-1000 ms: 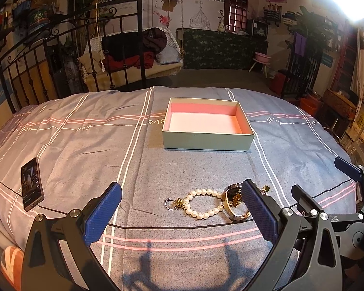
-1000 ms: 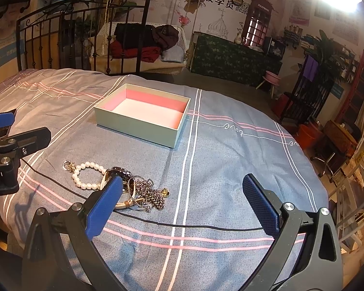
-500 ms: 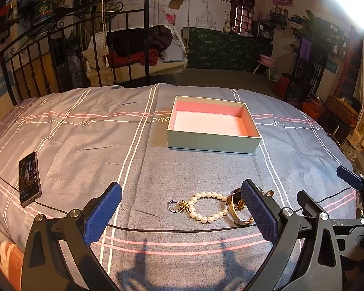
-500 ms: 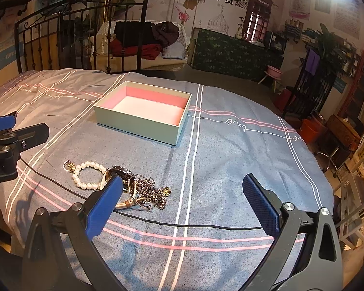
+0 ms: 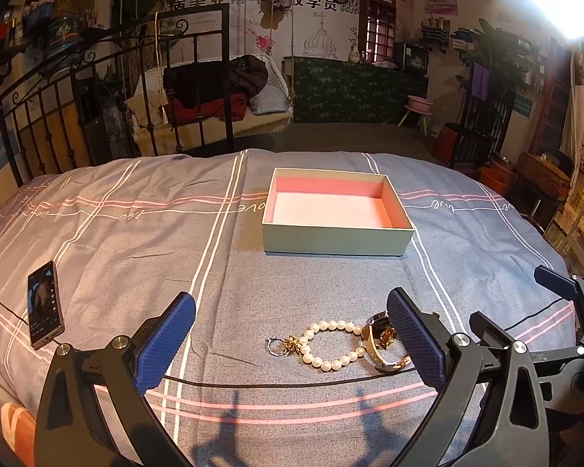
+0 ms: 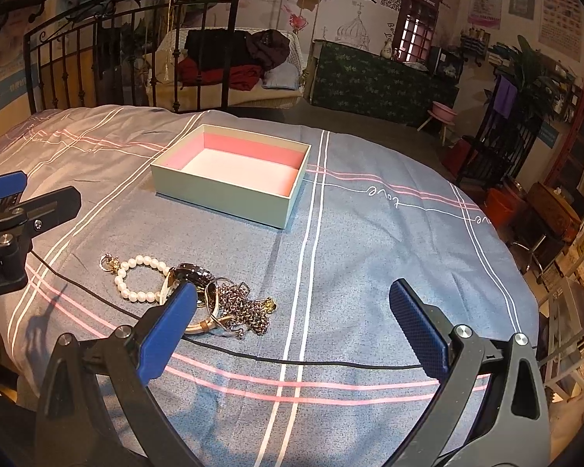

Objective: Organize jewelry

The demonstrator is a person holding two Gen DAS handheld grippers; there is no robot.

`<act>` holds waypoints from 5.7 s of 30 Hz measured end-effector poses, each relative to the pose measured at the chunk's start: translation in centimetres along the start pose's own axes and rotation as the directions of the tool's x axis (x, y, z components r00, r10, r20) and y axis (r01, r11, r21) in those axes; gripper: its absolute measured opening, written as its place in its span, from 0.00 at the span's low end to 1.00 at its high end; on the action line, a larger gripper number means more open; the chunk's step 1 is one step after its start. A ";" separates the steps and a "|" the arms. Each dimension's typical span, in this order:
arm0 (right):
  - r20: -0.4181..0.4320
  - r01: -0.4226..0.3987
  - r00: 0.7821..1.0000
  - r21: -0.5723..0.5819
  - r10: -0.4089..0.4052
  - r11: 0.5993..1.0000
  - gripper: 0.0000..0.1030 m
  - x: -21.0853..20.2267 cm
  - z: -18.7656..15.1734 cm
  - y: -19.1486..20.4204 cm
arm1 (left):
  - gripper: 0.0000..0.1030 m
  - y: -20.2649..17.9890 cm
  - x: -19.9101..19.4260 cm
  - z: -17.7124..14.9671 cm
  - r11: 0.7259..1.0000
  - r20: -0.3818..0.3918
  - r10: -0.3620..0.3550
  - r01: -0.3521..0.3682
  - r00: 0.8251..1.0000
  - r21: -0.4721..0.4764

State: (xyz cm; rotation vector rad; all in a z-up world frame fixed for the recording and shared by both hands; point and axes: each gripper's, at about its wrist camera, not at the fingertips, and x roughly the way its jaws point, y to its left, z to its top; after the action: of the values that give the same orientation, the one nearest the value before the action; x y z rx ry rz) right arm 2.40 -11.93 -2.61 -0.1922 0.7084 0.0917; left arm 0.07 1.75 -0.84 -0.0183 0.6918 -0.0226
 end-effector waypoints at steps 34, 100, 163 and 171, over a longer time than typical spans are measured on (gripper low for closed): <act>-0.156 -0.115 0.980 0.047 0.120 0.992 0.95 5.9 -2.3 -1.0 | 0.92 2.9 7.5 -3.9 0.999 -0.275 -0.051 0.052 0.960 -0.001; 0.047 -0.388 0.921 0.056 0.386 0.920 0.01 7.5 7.7 -3.6 | 0.06 2.7 9.1 7.8 0.979 -0.021 -0.186 0.187 0.982 0.082; -0.162 -0.386 0.906 0.064 0.391 0.920 0.09 8.9 -1.5 1.8 | 0.16 3.0 10.0 -4.1 0.966 -0.242 -0.141 0.187 0.960 0.178; -0.088 -0.403 0.906 0.122 0.414 0.907 0.07 7.0 -0.1 -0.8 | 0.13 2.5 8.8 -3.0 0.964 -0.203 -0.159 0.196 0.966 0.178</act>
State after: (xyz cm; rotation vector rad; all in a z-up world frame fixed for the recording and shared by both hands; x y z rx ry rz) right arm 7.78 -12.55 -7.15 0.0529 0.8568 0.4498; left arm 4.96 4.01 -8.77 0.1130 0.8725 -0.2689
